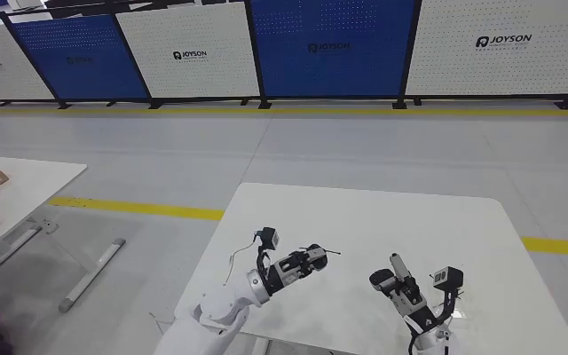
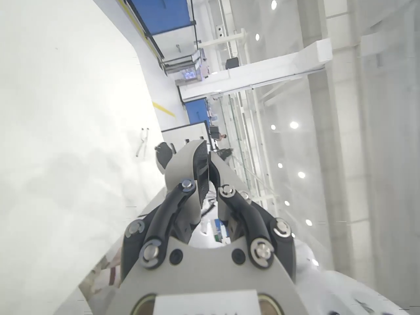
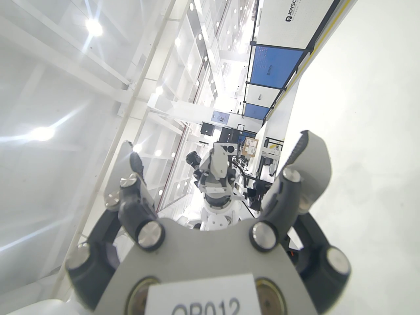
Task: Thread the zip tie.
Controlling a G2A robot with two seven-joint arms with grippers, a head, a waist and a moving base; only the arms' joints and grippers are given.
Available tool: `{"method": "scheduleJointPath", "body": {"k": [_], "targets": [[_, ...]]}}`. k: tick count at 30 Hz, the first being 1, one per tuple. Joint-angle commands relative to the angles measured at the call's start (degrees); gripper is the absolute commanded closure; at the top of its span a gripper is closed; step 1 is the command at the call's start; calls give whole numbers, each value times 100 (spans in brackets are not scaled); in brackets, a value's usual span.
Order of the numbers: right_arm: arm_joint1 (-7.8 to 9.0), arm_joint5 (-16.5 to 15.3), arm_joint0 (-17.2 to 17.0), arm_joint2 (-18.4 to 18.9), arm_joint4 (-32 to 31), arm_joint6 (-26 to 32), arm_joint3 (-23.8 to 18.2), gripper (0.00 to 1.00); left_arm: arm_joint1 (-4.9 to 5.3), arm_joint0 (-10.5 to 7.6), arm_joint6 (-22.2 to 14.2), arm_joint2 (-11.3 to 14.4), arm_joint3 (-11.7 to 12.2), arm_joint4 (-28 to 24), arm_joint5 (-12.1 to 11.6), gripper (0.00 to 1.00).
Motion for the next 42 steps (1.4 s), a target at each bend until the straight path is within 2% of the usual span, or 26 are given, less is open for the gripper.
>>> {"method": "scheduleJointPath", "body": {"k": [1,12,14,18,26,29,32,35,37,40,42], "targets": [[0,0,0,0,0,0,0,0,-44,-108,483,223,193,420,-43,100],[0,0,0,0,0,0,0,0,-51,-130,559,246,220,487,-46,100],[0,0,0,0,0,0,0,0,-50,-147,517,270,228,470,48,100],[0,0,0,0,0,0,0,0,-57,-182,698,418,353,957,97,100],[0,11,5,5,-21,-12,-3,0,-66,-199,720,472,399,956,87,100],[26,134,-50,194,-501,-215,-225,0,-66,-199,720,472,399,956,87,100],[82,341,-294,598,-1074,-512,-540,0,-66,-199,720,472,399,956,87,100],[129,559,-536,937,-1314,-532,-851,0,-66,-199,720,472,399,956,87,100],[165,919,-679,1303,-1642,-723,-1066,0,-66,-199,720,472,399,956,87,100],[183,1339,-730,1574,-1709,-740,-1287,0,-66,-199,720,472,399,956,87,100],[183,1339,-730,1574,-1709,-740,-1287,0,-66,-199,720,472,399,956,87,100]]}}
